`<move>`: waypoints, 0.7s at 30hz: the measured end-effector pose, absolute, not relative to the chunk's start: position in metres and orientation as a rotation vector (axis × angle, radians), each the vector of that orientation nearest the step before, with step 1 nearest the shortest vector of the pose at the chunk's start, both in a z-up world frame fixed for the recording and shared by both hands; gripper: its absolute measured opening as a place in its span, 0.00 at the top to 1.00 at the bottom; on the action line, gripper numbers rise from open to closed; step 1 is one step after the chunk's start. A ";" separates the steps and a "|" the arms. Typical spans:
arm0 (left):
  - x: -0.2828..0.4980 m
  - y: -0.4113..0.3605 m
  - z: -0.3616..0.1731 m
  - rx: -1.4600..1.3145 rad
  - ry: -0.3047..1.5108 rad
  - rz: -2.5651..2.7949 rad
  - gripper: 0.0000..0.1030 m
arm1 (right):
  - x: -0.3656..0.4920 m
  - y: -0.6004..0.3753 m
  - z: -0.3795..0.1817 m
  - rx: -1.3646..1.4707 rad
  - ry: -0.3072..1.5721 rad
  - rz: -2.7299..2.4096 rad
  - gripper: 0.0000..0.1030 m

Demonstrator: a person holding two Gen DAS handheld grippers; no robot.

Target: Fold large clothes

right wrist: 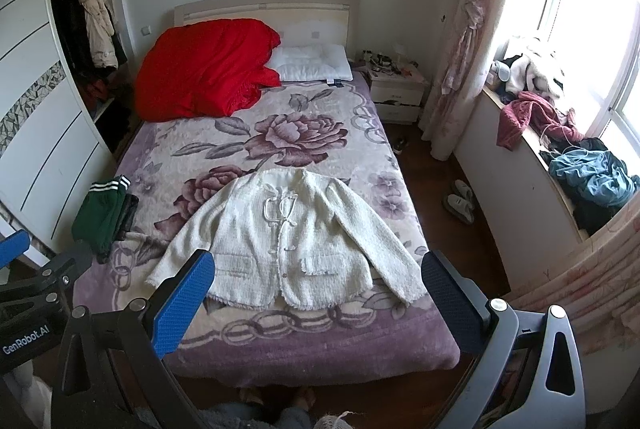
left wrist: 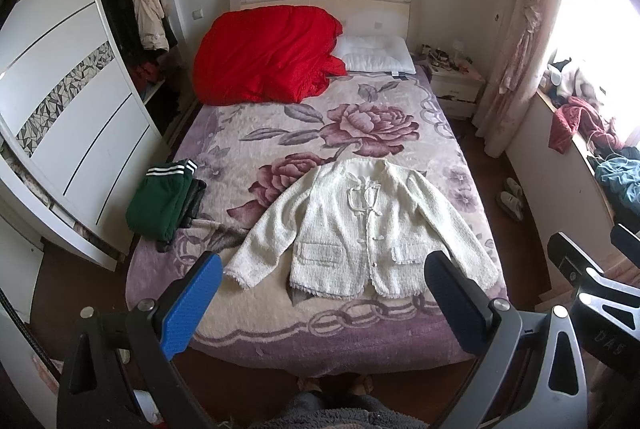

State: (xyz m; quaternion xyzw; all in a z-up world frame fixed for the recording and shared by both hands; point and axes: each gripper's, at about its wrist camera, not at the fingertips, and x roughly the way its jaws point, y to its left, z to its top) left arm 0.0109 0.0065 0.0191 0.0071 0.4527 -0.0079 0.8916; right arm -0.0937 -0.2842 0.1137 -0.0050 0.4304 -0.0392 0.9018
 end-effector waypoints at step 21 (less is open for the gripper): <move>0.017 0.010 0.031 0.013 0.924 -0.017 0.00 | -0.096 -0.281 0.116 -0.010 0.884 -0.078 0.00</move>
